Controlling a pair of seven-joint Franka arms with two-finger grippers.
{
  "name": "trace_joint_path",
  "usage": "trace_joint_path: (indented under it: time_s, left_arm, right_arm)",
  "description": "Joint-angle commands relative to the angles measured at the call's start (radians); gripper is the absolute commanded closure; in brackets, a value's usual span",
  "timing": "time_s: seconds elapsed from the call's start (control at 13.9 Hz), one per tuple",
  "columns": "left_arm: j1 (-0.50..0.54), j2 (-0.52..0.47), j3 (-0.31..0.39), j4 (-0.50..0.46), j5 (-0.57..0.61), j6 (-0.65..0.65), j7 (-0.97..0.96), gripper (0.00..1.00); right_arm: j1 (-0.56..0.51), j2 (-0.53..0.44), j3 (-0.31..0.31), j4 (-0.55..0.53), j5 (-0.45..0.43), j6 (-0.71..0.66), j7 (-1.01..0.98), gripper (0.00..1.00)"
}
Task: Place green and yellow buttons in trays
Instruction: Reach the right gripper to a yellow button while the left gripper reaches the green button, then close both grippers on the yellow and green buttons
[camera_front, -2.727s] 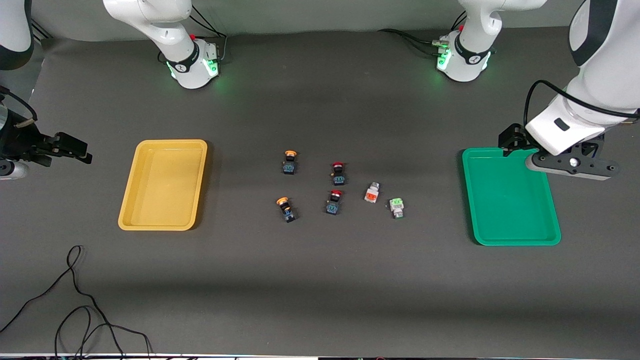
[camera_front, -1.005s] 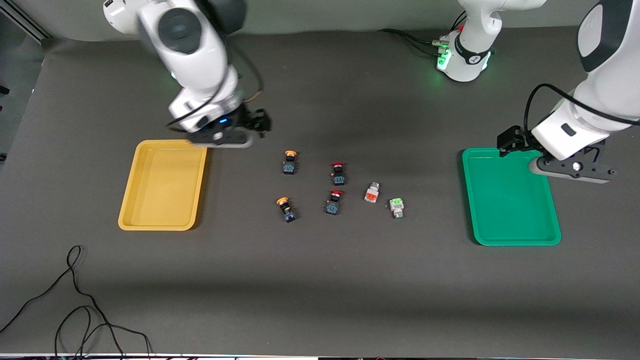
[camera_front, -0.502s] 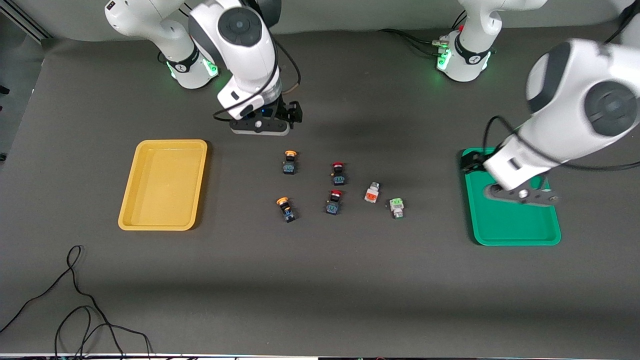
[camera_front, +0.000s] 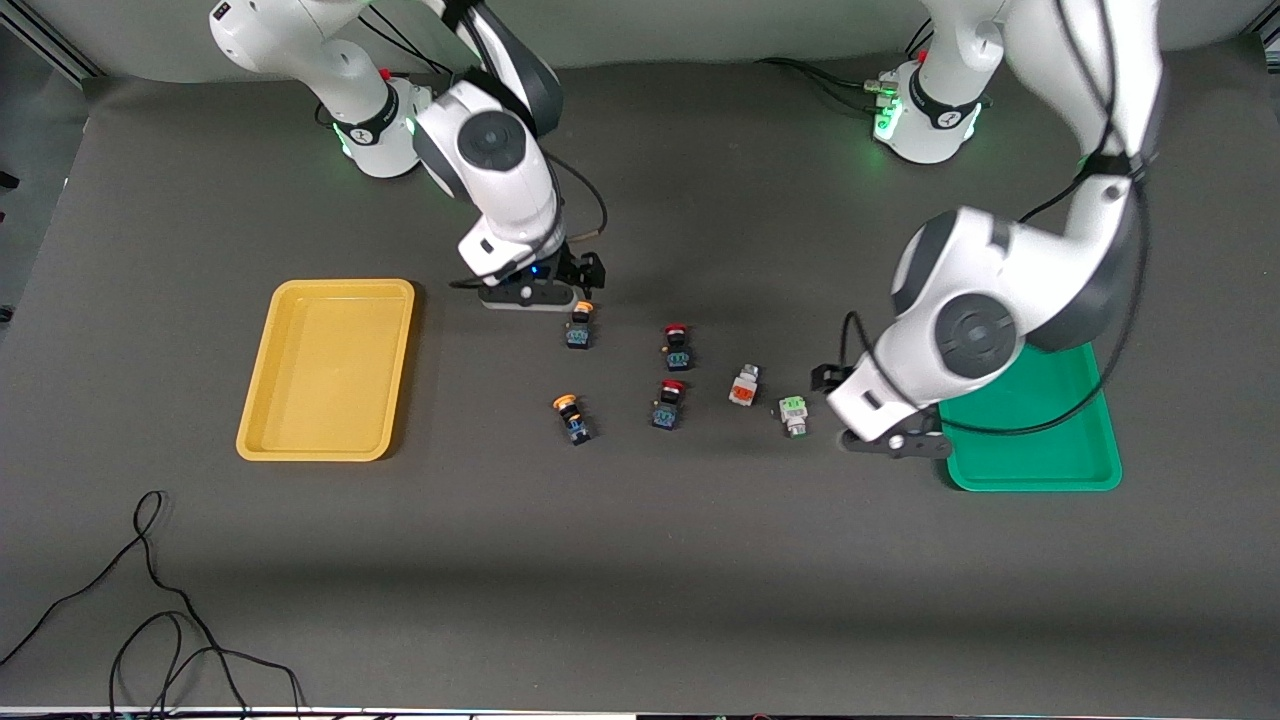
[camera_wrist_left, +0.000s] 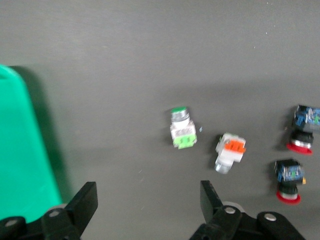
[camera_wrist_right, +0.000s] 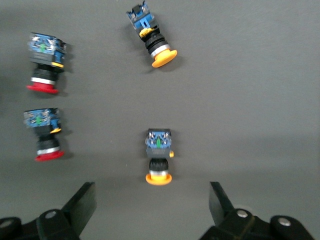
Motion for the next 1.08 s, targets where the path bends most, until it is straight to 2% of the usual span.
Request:
trace_joint_path:
  time_s: [0.0, 0.14, 0.36, 0.43, 0.57, 0.65, 0.79, 0.86, 0.93, 1.0]
  left_arm:
    - [-0.053, 0.067, 0.012, -0.006, -0.005, 0.087, -0.09, 0.04]
    - [-0.059, 0.108, 0.012, -0.026, 0.001, 0.119, -0.084, 0.02]
    - [-0.076, 0.113, 0.012, -0.136, 0.002, 0.268, -0.081, 0.02]
    - [-0.076, 0.117, 0.012, -0.153, 0.002, 0.291, -0.081, 0.02]
    - [-0.078, 0.125, 0.012, -0.184, 0.003, 0.331, -0.08, 0.02]
    - [-0.079, 0.133, 0.014, -0.204, 0.003, 0.368, -0.081, 0.02]
    - [-0.079, 0.156, 0.014, -0.23, 0.003, 0.437, -0.087, 0.03]
    - [-0.081, 0.163, 0.014, -0.233, 0.003, 0.457, -0.092, 0.09]
    - [-0.088, 0.168, 0.014, -0.234, 0.003, 0.462, -0.09, 0.27]
    - [-0.091, 0.164, 0.014, -0.233, 0.003, 0.46, -0.095, 0.68]
  right_arm:
    - [0.01, 0.123, -0.006, 0.018, -0.018, 0.118, 0.022, 0.0]
    - [0.011, 0.194, -0.006, 0.017, -0.019, 0.199, 0.022, 0.0]
    - [0.011, 0.275, -0.004, 0.015, -0.019, 0.279, 0.023, 0.0]
    - [0.013, 0.281, -0.006, 0.015, -0.019, 0.282, 0.023, 0.04]
    - [0.011, 0.282, -0.006, 0.015, -0.019, 0.281, 0.023, 0.56]
    - [0.011, 0.279, -0.006, 0.017, -0.019, 0.275, 0.023, 0.74]
    - [0.007, 0.25, -0.006, 0.021, -0.019, 0.235, 0.019, 0.78]
    - [0.007, 0.233, -0.006, 0.027, -0.018, 0.194, 0.014, 0.81]
    - [0.005, 0.223, -0.006, 0.037, -0.019, 0.168, 0.011, 0.84]
    - [0.005, 0.21, -0.006, 0.043, -0.019, 0.149, 0.009, 0.84]
